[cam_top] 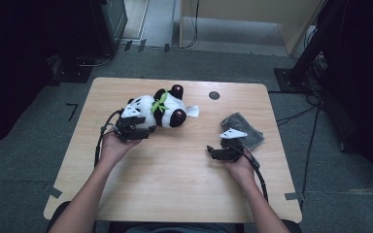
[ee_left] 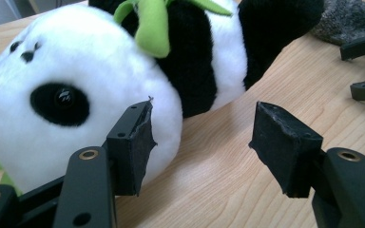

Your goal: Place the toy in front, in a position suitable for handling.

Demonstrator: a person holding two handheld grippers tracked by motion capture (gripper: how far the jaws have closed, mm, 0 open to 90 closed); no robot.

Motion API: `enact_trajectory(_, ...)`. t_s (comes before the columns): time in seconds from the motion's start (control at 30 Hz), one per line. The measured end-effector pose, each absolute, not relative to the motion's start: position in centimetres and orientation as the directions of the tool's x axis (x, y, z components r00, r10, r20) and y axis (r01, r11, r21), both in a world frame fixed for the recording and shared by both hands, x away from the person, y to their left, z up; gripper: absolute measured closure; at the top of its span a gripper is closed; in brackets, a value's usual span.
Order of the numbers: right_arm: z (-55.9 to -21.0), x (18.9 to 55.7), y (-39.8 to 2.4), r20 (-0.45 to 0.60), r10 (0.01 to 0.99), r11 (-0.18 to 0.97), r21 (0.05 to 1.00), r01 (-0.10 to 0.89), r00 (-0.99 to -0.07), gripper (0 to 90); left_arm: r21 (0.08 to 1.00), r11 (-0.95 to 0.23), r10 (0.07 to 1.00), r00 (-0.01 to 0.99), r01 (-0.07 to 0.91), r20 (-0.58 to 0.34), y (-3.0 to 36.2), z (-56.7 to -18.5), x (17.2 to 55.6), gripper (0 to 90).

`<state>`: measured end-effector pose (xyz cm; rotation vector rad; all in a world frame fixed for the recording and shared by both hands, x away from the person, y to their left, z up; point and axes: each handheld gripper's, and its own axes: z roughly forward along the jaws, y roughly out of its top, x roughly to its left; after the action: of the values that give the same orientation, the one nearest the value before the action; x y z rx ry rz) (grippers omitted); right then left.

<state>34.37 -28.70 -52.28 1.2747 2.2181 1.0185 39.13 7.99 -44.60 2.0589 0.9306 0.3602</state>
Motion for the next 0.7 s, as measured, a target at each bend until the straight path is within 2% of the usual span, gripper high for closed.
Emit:
enact_trajectory(0.27, -52.3, 34.5, -28.5, 0.032, 0.864, 0.312, 0.747, 0.586, -0.502, 24.0, 0.801, -0.350, 0.716, 0.690, 0.485, -0.105, 7.0, -42.9, 40.3, 37.4)
enact_trajectory(0.7, -52.3, 34.5, -28.5, 0.027, 0.861, 0.320, 0.749, 0.581, -0.509, 24.0, 0.782, -0.388, 0.726, 0.685, 0.488, -0.068, 5.4, -42.0, 43.0, 32.3)
